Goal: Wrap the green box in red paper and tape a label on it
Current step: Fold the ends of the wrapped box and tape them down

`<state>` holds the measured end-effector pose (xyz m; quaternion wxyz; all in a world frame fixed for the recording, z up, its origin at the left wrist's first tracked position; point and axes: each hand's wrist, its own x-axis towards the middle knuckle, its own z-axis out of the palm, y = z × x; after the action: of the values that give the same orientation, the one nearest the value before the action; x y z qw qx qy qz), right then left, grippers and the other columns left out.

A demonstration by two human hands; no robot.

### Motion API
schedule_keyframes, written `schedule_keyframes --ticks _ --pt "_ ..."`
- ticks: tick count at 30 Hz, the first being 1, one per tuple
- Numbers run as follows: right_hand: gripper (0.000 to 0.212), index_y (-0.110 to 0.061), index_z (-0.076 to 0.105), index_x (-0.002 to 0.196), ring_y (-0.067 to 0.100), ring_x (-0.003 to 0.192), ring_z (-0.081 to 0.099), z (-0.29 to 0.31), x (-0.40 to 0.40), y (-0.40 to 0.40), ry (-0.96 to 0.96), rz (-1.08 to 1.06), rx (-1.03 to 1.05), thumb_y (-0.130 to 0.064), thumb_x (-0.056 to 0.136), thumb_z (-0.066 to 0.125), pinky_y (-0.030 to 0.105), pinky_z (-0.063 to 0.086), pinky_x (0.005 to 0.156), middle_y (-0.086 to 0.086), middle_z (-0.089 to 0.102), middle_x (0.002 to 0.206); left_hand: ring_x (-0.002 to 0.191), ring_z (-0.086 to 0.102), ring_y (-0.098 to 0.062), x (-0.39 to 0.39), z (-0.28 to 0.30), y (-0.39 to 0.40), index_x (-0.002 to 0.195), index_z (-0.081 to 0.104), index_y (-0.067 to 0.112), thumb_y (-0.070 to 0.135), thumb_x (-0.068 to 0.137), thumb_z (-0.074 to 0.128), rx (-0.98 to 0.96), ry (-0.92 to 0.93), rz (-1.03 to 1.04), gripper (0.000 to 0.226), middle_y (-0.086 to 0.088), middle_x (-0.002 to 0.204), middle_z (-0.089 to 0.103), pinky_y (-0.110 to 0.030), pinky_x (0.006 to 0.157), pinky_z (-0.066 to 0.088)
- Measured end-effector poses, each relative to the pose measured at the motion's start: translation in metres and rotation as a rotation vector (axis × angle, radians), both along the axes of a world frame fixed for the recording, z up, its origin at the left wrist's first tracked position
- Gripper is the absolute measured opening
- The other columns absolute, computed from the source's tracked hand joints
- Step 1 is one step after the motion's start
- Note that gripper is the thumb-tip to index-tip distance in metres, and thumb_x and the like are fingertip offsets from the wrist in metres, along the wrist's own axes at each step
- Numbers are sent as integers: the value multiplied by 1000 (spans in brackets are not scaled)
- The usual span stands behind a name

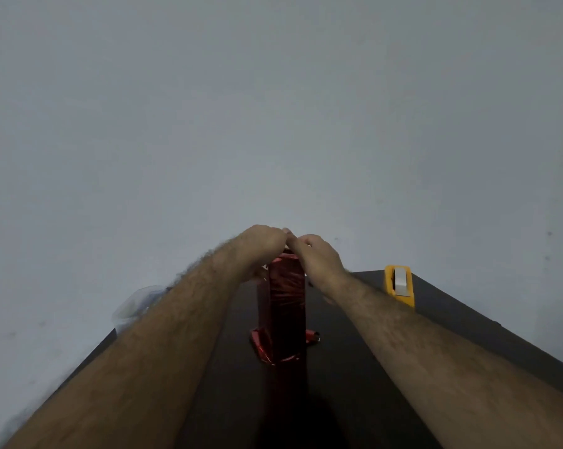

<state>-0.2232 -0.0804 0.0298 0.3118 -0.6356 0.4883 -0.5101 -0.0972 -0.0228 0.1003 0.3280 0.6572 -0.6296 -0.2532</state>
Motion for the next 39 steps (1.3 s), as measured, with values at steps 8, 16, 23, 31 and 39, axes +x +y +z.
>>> schedule_keyframes --ticks 8,16,23,31,39 --pt "82 -32 61 129 6 106 67 -18 -8 3 62 103 -129 -59 59 96 28 60 89 -14 69 118 69 74 -34 27 10 7 84 61 1 2 90 53 -100 -117 90 10 -16 81 72 -46 82 65" --pt "45 -32 80 117 3 104 71 -3 -30 -19 157 199 -210 -25 74 91 30 58 96 -12 75 112 109 66 -5 68 0 -21 116 80 24 8 98 60 -398 -38 -171 32 10 115 75 -18 84 49" --pt "44 -36 80 118 -3 120 64 -2 -45 -22 219 307 -300 -13 82 88 20 49 102 -17 74 122 105 73 -9 65 -18 -38 107 84 17 8 95 57 -368 14 -360 31 6 105 81 -31 96 56" --pt "44 -40 75 128 5 141 48 5 -48 -23 501 231 -414 -24 87 83 33 36 118 -16 72 131 108 68 -4 70 -25 -41 111 81 21 35 87 52 -449 36 -434 40 9 107 79 -25 94 47" --pt "34 -35 78 121 -4 104 67 8 -47 -21 552 161 -475 -29 88 80 21 49 91 -18 77 113 83 65 -8 45 -43 -39 83 73 23 90 88 25 -612 -297 -324 82 6 83 71 -39 79 53"
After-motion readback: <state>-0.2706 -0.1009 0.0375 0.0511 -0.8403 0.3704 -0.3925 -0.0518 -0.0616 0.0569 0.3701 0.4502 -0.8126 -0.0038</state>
